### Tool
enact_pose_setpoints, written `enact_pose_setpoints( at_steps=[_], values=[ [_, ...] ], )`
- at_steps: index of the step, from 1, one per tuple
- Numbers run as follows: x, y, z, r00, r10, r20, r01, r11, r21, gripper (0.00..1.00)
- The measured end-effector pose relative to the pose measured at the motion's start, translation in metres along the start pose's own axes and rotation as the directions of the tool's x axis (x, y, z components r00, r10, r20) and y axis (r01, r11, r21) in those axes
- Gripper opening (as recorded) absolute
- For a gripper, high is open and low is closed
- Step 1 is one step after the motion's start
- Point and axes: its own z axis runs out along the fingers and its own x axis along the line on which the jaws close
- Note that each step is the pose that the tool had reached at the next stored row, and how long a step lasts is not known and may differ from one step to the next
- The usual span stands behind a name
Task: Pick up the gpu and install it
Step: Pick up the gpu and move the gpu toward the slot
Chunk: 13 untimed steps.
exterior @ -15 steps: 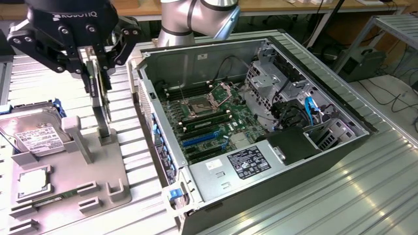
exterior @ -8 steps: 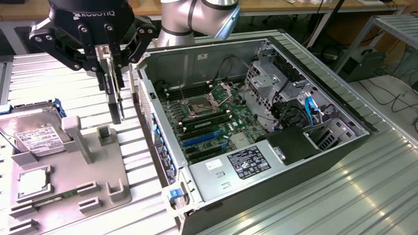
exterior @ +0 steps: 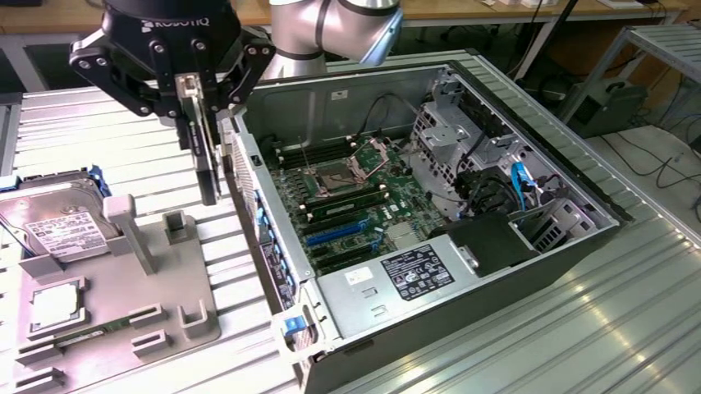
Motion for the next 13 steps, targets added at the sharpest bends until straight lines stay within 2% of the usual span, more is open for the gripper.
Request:
enact_pose_setpoints(
  at_steps=[13],
  values=[
    [-0.018, 0.0005, 0.0002, 1.0000, 0.000, 0.0000, 0.000, 1.0000, 0.0001, 0.28]
  ],
)
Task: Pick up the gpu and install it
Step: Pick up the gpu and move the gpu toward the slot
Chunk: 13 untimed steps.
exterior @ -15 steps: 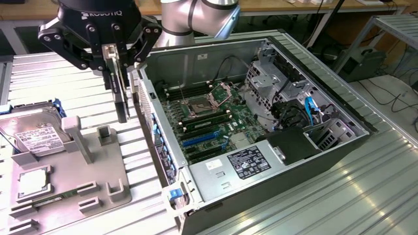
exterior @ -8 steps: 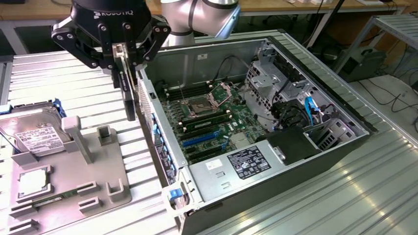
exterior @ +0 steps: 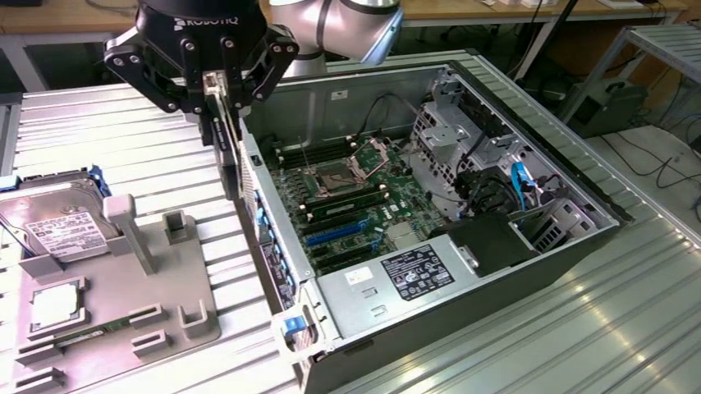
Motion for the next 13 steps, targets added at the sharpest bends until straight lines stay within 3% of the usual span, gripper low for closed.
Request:
enact_pose_setpoints(
  at_steps=[13],
  values=[
    [-0.026, 0.0007, 0.0003, 1.0000, 0.000, 0.0000, 0.000, 1.0000, 0.0007, 0.28]
  ],
)
